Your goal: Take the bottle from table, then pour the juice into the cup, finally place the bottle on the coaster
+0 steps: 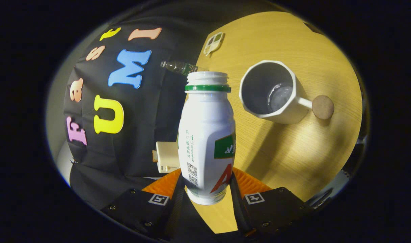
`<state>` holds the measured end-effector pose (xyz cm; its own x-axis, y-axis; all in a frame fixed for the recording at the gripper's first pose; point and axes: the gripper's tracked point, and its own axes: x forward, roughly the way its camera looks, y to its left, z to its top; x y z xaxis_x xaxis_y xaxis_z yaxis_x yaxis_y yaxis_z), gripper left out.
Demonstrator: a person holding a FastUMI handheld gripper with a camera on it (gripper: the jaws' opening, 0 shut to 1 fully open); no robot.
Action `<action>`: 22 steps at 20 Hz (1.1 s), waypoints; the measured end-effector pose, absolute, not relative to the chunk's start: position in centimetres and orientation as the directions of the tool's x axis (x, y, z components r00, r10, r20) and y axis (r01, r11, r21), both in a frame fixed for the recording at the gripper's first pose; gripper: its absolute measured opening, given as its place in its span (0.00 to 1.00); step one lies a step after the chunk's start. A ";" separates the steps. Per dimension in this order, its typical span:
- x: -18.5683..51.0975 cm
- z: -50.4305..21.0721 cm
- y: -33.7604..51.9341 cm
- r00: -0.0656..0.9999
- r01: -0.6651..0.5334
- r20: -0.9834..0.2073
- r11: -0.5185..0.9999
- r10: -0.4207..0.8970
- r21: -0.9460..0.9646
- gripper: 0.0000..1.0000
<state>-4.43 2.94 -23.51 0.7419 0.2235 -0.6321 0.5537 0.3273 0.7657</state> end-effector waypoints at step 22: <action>3.2 -25.1 4.2 0.807 0.307 -0.577 0.922 -0.121 0.236 0.67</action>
<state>3.24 4.19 -25.07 0.8074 -0.1213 -0.5774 0.3072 0.9219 0.2359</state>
